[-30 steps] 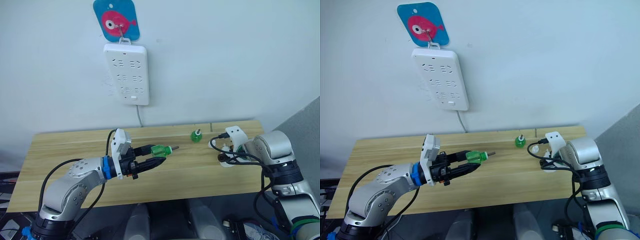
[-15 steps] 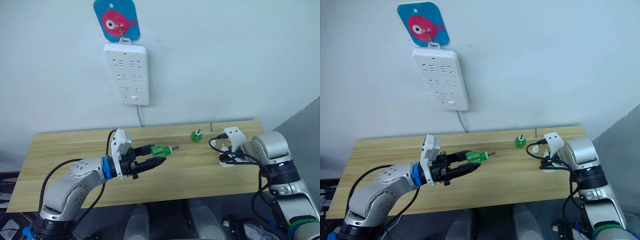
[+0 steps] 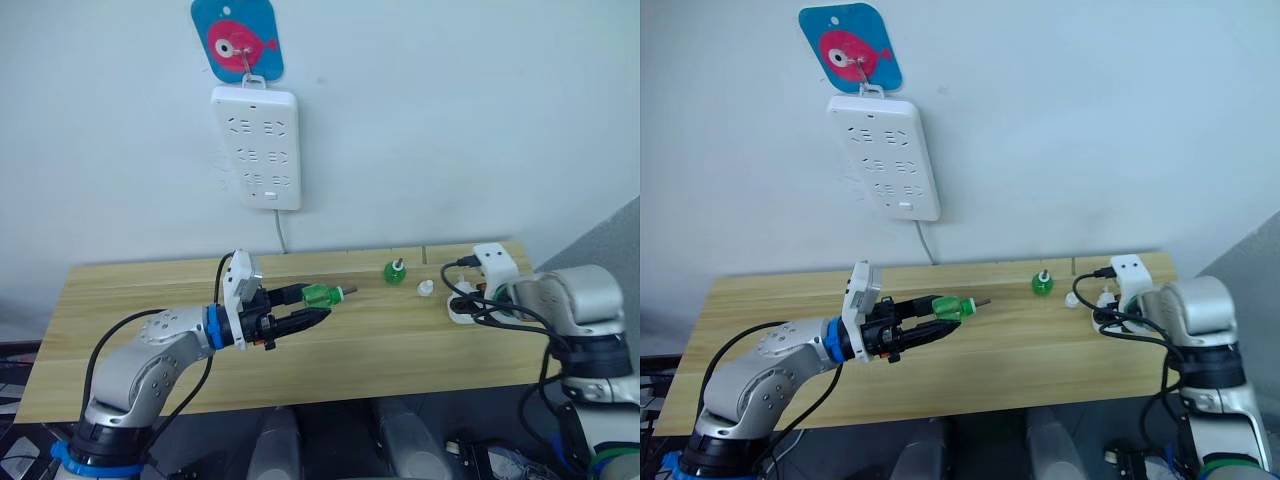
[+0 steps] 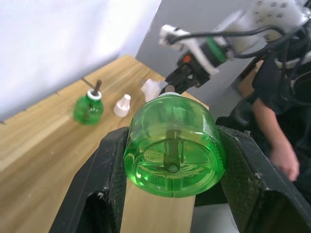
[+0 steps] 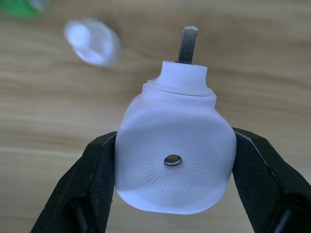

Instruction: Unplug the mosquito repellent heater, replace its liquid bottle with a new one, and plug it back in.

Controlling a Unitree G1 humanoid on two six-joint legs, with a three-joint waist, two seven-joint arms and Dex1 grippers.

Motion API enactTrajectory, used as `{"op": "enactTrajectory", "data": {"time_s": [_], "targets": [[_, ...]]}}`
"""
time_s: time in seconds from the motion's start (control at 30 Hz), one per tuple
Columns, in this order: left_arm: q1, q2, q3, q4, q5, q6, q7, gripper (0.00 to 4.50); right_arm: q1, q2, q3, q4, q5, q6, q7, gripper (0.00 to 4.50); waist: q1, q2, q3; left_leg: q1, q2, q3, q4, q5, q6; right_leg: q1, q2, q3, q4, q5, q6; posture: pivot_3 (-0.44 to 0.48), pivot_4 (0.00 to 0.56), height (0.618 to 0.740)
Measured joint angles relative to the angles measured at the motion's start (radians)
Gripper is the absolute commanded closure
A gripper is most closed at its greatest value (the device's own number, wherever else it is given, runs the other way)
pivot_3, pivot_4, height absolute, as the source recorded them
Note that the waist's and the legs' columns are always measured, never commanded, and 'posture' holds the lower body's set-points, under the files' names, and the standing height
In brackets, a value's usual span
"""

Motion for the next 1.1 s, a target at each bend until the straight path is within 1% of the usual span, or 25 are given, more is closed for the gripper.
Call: {"op": "enactTrajectory", "data": {"time_s": [0.07,0.1,0.17,0.2,0.3,0.37,0.5,0.57,0.6,0.73,0.83,0.97,1.1], "targets": [[-0.019,-0.005,0.0,0.013,-0.011,0.013,-0.006,2.22,0.006,0.001,-0.037,-0.045,0.064,0.0,0.02,1.49,-0.003,0.0,0.0,-0.001,0.0,0.0,0.0,0.0,0.0,0.0,0.0,0.0,-0.001,0.001,0.001,-0.146,0.195,0.736],[-0.033,-0.008,0.001,0.018,-0.032,0.035,-0.008,2.22,0.011,0.0,-0.06,-0.075,0.102,0.0,0.041,1.49,-0.006,0.0,0.0,-0.001,0.0,0.0,0.0,0.0,0.0,0.0,0.0,0.0,-0.001,0.002,-0.001,-0.146,0.195,0.736],[-0.087,-0.007,0.011,0.03,-0.099,0.096,-0.022,2.22,0.009,0.003,-0.133,-0.171,0.215,-0.003,0.125,1.49,-0.011,0.0,-0.001,-0.002,0.0,0.0,0.001,0.0,0.0,0.0,0.0,-0.001,-0.001,0.003,-0.002,-0.166,0.181,0.736],[-0.102,-0.005,0.017,0.033,-0.112,0.108,-0.026,2.22,0.005,0.003,-0.146,-0.195,0.235,-0.005,0.147,1.49,-0.012,0.0,-0.002,-0.002,0.0,0.0,0.001,0.0,0.0,0.0,0.0,-0.001,-0.001,0.003,-0.002,-0.178,0.174,0.736],[-0.172,0.04,0.023,0.059,-0.164,0.17,-0.081,2.22,-0.011,-0.012,-0.221,-0.275,0.341,-0.012,0.243,1.49,-0.025,0.001,-0.004,-0.002,0.0,0.0,0.001,0.0,0.0,0.0,0.0,-0.001,-0.003,0.004,-0.002,-0.196,0.163,0.736],[-0.212,0.057,0.029,0.081,-0.177,0.193,-0.108,2.22,-0.026,-0.009,-0.269,-0.299,0.398,-0.005,0.276,1.49,-0.03,0.001,-0.006,-0.003,0.0,0.0,0.001,0.0,0.0,0.0,0.0,-0.001,-0.004,0.005,-0.002,-0.206,0.156,0.736],[-0.289,0.097,0.023,0.126,-0.176,0.224,-0.182,2.22,-0.046,0.036,-0.371,-0.296,0.547,0.0,0.307,1.49,-0.049,0.001,-0.011,-0.004,-0.001,-0.001,0.001,0.0,0.0,0.0,-0.001,-0.002,-0.004,0.005,-0.002,-0.218,0.146,0.736],[-0.341,0.104,0.02,0.139,-0.176,0.235,-0.205,2.22,-0.061,0.018,-0.404,-0.275,0.653,0.0,0.321,1.49,-0.057,0.001,-0.012,-0.004,-0.001,-0.001,0.001,0.0,0.0,0.0,-0.002,-0.002,-0.004,0.006,-0.002,-0.222,0.142,0.736],[-0.36,0.104,0.02,0.141,-0.178,0.244,-0.213,2.22,-0.066,0.002,-0.407,-0.258,0.697,0.0,0.321,1.49,-0.06,0.001,-0.015,-0.004,-0.001,-0.001,0.001,0.0,0.0,0.0,-0.002,-0.002,-0.005,0.006,-0.001,-0.223,0.14,0.736],[-0.4,0.098,0.019,0.145,-0.196,0.272,-0.223,2.22,-0.08,-0.005,-0.389,-0.242,0.831,-0.001,0.285,1.49,-0.081,0.001,-0.021,-0.004,-0.001,-0.001,0.001,0.0,0.0,0.0,-0.002,-0.002,-0.004,0.006,-0.002,-0.222,0.137,0.736],[-0.413,0.086,0.019,0.147,-0.21,0.293,-0.224,2.22,-0.074,-0.032,-0.352,-0.23,0.934,-0.026,0.219,1.49,-0.089,0.001,-0.025,-0.004,-0.001,-0.001,0.001,0.0,0.0,0.0,-0.002,-0.002,-0.004,0.006,-0.002,-0.216,0.136,0.736],[-0.417,0.084,0.019,0.156,-0.214,0.303,-0.224,2.22,-0.066,-0.085,-0.288,-0.201,1.06,-0.114,0.115,1.49,-0.104,0.003,-0.033,-0.004,-0.001,-0.001,0.002,0.0,0.0,0.0,-0.002,-0.002,-0.003,0.007,-0.002,-0.211,0.135,0.736],[-0.417,0.082,0.019,0.154,-0.215,0.308,-0.224,2.22,-0.06,-0.131,-0.226,-0.18,1.148,-0.203,0.031,1.49,-0.106,0.003,-0.035,-0.004,-0.001,-0.001,0.003,0.0,0.0,0.0,-0.002,-0.001,-0.001,0.007,-0.001,-0.2,0.132,0.736]]}}
